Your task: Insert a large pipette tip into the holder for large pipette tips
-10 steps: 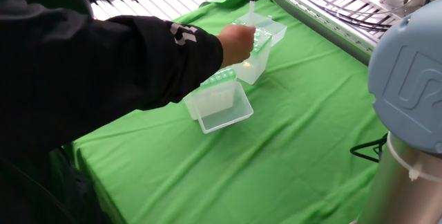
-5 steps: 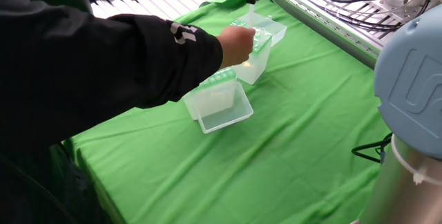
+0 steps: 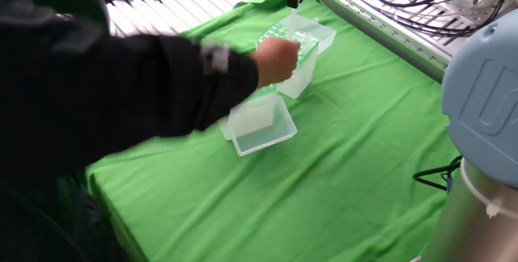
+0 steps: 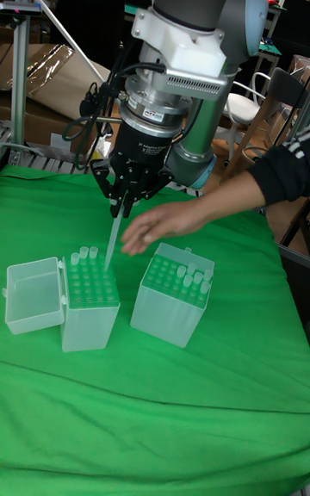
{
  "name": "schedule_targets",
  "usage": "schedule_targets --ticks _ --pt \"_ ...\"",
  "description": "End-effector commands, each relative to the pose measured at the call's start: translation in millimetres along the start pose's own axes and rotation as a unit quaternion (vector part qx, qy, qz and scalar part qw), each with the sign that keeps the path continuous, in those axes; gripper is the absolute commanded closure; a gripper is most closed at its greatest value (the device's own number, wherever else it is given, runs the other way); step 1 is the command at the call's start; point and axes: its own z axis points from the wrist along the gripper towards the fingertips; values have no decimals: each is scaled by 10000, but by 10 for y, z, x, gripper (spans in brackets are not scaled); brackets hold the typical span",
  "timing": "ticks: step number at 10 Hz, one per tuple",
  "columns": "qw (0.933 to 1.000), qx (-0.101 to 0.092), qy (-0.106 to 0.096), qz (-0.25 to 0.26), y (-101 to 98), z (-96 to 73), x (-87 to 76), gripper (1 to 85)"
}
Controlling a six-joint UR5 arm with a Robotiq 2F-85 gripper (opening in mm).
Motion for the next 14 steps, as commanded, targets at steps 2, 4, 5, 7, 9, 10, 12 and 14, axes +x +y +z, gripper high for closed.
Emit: schedule_targets --ticks 2,4,5,7,9,10,12,14 --pt "9992 -212 -230 -254 60 86 -139 597" --pt "9989 -226 -278 -309 50 104 -173 557" --pt "9988 -230 -288 -317 44 107 -182 550" --pt "9990 -252 -302 -210 55 98 -204 563" --pt "9986 -315 -403 -96 102 104 -263 573" --pt "9985 -362 -417 -21 152 80 -278 573" --pt "9976 -488 -336 354 216 69 -249 570" --pt "9985 -327 -397 195 135 73 -274 637"
